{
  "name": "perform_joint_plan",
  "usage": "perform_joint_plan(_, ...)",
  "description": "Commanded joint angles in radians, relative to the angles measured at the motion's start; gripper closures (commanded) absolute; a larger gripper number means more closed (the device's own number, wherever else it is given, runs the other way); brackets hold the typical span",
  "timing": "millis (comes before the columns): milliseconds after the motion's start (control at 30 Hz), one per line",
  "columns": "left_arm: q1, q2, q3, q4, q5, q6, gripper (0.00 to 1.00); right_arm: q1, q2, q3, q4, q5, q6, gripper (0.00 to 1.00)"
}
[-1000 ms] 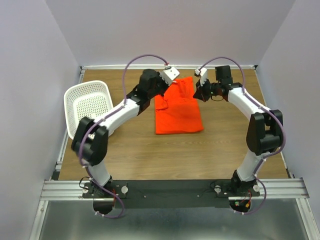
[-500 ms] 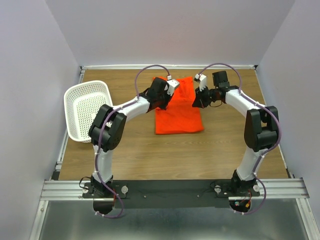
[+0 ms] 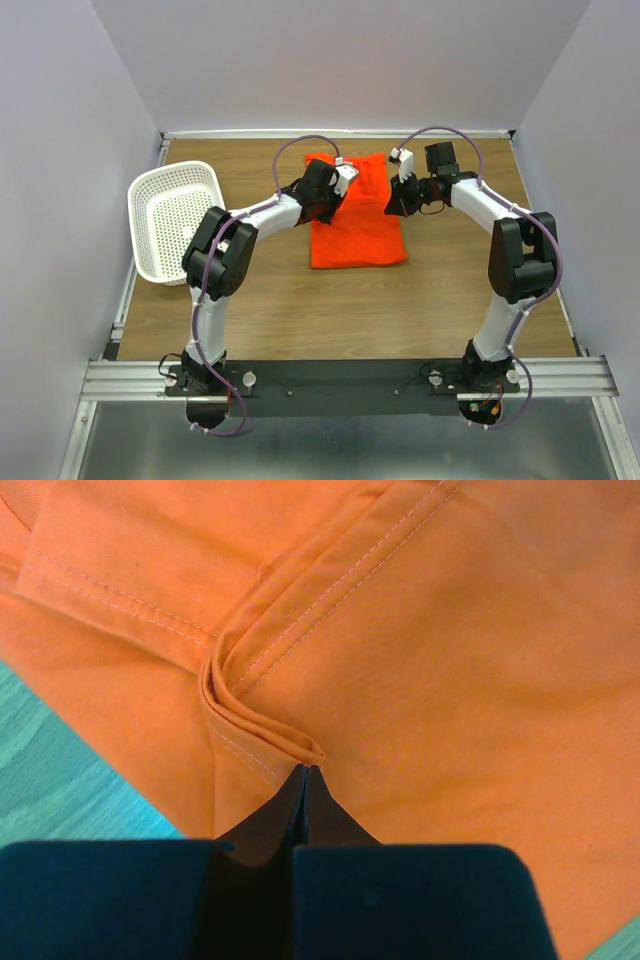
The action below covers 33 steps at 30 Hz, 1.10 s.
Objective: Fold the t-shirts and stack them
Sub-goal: Fold the tshirt
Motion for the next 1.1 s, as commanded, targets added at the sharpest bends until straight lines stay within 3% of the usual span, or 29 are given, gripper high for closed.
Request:
perform_joint_plan(0,-0.002,-0.007,0.002,-0.014,0.037,0.002,0.98,-0.001,0.008,-0.005,-0.015,-0.010,0.006,1.00)
perform_joint_plan(233,-0.002,-0.094,-0.033,0.029,0.055,0.008,0.90,-0.001,0.018,-0.008,-0.017,-0.011,0.000,0.99)
perform_joint_plan(533,-0.002,-0.062,-0.034,-0.017,0.124,0.033,0.91,-0.001,0.020,-0.006,-0.017,-0.008,-0.001,0.99)
perform_joint_plan(1067,-0.003,0.028,0.019,-0.052,0.008,0.028,0.91,0.000,0.017,-0.003,-0.018,-0.007,-0.002,0.99)
